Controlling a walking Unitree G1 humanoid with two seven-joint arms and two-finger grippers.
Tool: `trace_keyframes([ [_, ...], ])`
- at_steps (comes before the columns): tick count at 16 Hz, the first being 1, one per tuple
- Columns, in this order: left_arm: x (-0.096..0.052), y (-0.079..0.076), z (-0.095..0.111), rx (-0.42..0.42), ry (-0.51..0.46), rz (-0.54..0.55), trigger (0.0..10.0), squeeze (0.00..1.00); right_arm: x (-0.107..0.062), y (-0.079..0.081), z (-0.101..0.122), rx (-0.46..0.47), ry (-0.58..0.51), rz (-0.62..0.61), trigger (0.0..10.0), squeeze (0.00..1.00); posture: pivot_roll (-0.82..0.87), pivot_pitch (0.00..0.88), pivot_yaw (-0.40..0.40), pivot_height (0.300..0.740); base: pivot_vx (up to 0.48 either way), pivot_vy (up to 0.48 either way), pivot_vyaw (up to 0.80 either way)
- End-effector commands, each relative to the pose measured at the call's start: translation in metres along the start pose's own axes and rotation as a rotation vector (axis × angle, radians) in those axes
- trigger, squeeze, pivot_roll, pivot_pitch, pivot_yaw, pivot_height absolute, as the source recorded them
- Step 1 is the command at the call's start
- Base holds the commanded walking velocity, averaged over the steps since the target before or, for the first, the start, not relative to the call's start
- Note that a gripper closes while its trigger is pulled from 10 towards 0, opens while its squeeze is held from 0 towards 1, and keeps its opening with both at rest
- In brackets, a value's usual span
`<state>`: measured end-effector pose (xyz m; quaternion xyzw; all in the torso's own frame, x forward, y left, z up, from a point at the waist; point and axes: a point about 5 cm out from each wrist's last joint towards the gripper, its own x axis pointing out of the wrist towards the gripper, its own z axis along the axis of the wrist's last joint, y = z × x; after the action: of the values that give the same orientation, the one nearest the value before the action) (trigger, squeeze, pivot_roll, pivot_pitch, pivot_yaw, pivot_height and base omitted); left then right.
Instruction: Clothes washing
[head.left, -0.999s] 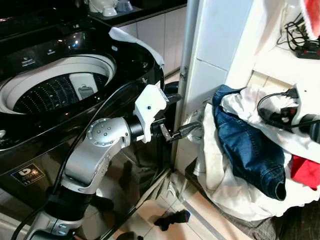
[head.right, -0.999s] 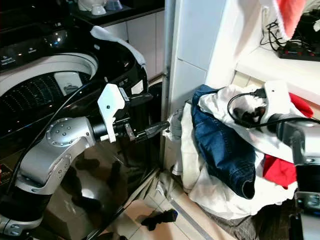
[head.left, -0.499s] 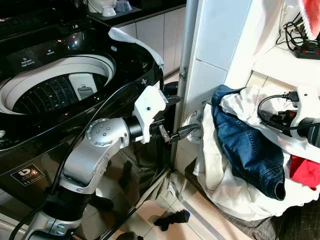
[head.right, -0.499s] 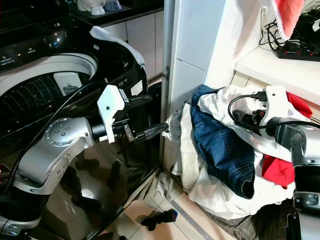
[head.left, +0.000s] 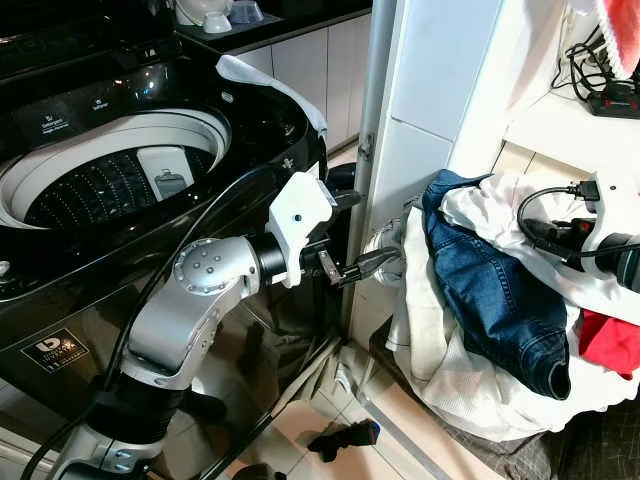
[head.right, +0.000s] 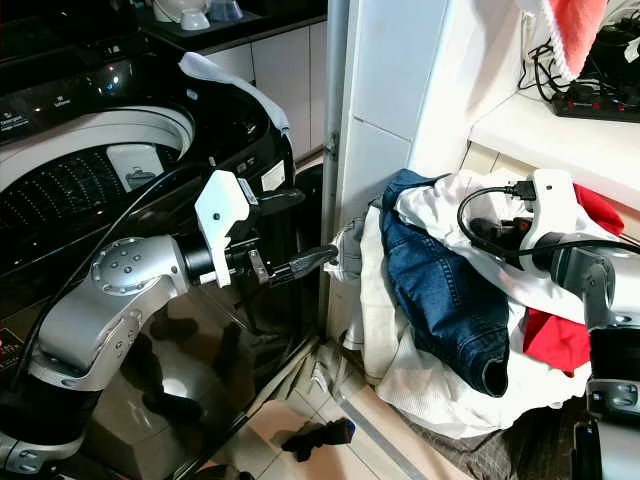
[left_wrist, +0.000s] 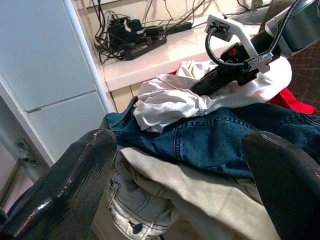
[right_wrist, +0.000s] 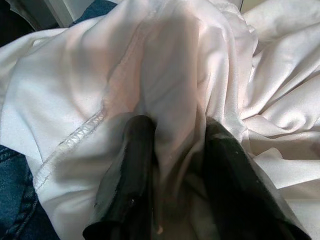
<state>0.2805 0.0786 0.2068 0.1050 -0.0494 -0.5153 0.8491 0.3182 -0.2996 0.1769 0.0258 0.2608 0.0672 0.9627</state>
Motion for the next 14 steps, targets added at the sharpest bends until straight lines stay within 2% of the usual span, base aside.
trace_keyframes([
  [1, -0.001, -0.001, 0.002, 0.021, 0.0, 0.004, 10.0, 0.0, 0.0, 0.001, 0.003, 0.021, -0.008, 0.021, 0.0, 0.0, 0.0, 0.0, 0.013, 0.74, 0.0, 0.0, 0.0],
  [8, 0.002, 0.003, 0.001, 0.044, -0.007, 0.06, 10.0, 0.0, -0.012, 0.0, 0.019, 0.078, -0.083, 0.082, 0.0, 0.0, -0.02, 0.0, 0.012, 0.74, 0.0, 0.0, 0.0],
  [9, 0.002, 0.007, 0.003, 0.045, -0.028, 0.098, 10.0, 0.0, -0.022, 0.007, 0.038, 0.158, -0.19, 0.172, 0.0, 0.0, -0.03, 0.0, 0.015, 0.74, 0.0, 0.0, 0.0],
  [10, 0.003, 0.009, 0.004, 0.048, -0.036, 0.111, 10.0, 0.0, -0.025, 0.009, 0.045, 0.178, -0.223, 0.203, 0.0, 0.0, -0.03, 0.0, 0.017, 0.74, 0.0, 0.0, 0.0],
  [11, 0.004, 0.014, 0.007, 0.052, -0.062, 0.155, 10.0, 0.0, -0.037, 0.02, 0.07, 0.204, -0.324, 0.291, 0.0, 0.0, -0.03, 0.0, 0.019, 0.74, 0.0, 0.0, 0.0],
  [12, 0.005, 0.017, 0.011, 0.056, -0.084, 0.177, 10.0, 0.0, -0.044, 0.027, 0.084, 0.214, -0.376, 0.343, 0.0, 0.0, -0.04, 0.0, 0.023, 0.74, 0.0, 0.0, 0.0],
  [14, 0.014, 0.023, 0.033, 0.037, -0.216, 0.217, 10.0, 0.0, -0.07, 0.06, 0.133, 0.219, -0.548, 0.545, 0.0, 0.0, -0.04, 0.0, 0.021, 0.74, 0.0, 0.0, 0.0],
])
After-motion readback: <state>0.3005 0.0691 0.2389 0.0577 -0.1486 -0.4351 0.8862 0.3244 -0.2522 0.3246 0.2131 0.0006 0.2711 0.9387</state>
